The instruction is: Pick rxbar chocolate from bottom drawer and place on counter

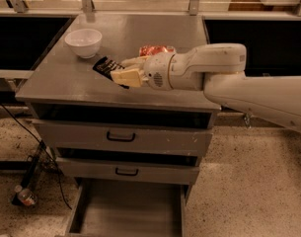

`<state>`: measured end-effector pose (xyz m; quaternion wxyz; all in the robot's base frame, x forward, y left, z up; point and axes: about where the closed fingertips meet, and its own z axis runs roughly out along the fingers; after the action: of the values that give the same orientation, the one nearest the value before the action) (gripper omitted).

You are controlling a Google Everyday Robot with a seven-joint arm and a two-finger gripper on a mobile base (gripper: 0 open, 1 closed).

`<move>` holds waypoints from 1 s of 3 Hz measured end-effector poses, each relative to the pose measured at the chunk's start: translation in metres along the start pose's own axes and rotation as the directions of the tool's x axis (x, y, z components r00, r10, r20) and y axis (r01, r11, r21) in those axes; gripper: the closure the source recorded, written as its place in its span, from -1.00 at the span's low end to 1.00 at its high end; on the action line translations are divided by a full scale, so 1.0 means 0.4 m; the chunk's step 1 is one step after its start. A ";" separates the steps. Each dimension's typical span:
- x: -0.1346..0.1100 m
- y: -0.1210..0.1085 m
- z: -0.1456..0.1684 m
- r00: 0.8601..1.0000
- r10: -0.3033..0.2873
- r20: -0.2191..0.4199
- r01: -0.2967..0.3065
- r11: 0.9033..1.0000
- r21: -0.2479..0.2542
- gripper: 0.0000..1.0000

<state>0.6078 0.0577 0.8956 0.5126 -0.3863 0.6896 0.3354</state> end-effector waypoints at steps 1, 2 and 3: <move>0.017 0.007 0.021 0.999 -0.020 -0.037 0.020 1.000 -0.012 1.00; 0.032 0.015 0.041 0.997 -0.041 -0.066 0.039 0.999 -0.030 1.00; 0.054 0.031 0.093 0.991 -0.081 -0.107 0.072 0.994 -0.082 1.00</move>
Offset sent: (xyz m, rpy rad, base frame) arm 0.0009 0.0216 -0.0289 -0.0574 0.1250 0.0322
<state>0.6097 0.0915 0.8664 0.4709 -0.4499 0.6878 0.3205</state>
